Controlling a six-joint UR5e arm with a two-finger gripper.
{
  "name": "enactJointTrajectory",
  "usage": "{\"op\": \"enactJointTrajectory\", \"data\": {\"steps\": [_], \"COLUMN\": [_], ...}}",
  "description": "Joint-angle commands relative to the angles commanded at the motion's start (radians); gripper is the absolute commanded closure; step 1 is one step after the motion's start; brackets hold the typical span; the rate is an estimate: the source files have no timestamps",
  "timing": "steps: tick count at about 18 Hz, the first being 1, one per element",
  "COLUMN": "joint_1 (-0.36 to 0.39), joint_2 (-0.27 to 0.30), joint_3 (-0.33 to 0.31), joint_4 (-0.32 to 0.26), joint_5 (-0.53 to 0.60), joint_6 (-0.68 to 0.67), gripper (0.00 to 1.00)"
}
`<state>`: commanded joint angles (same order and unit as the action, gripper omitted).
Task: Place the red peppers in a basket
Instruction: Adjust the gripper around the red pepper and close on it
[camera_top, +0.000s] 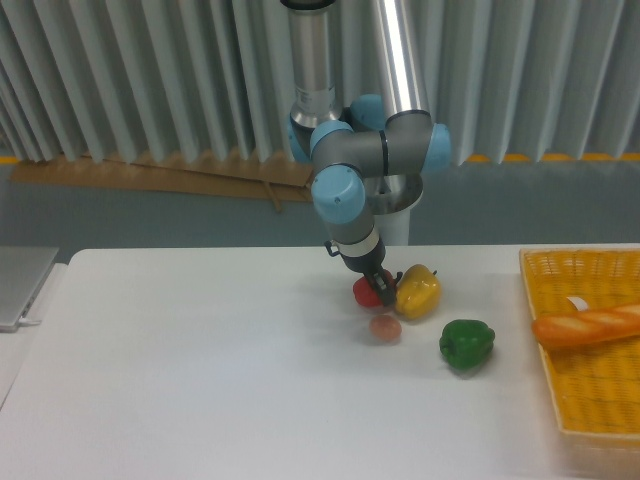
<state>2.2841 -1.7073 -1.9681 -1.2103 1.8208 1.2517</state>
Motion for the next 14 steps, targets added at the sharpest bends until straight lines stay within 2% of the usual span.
{"op": "enactJointTrajectory", "data": {"steps": [5,6,11,14], "joint_1": [0.002,0.000,0.000,0.000], "joint_2": [-0.003,-0.005,-0.003,-0.005], "joint_3": [0.009,0.009,0.018,0.018], "joint_4": [-0.002,0.000,-0.003,-0.002], "joint_5": [-0.002,-0.003,-0.008,-0.008], "joint_6": [0.000,0.000,0.000,-0.003], "gripper": [0.34,0.39,0.39,0.48]}}
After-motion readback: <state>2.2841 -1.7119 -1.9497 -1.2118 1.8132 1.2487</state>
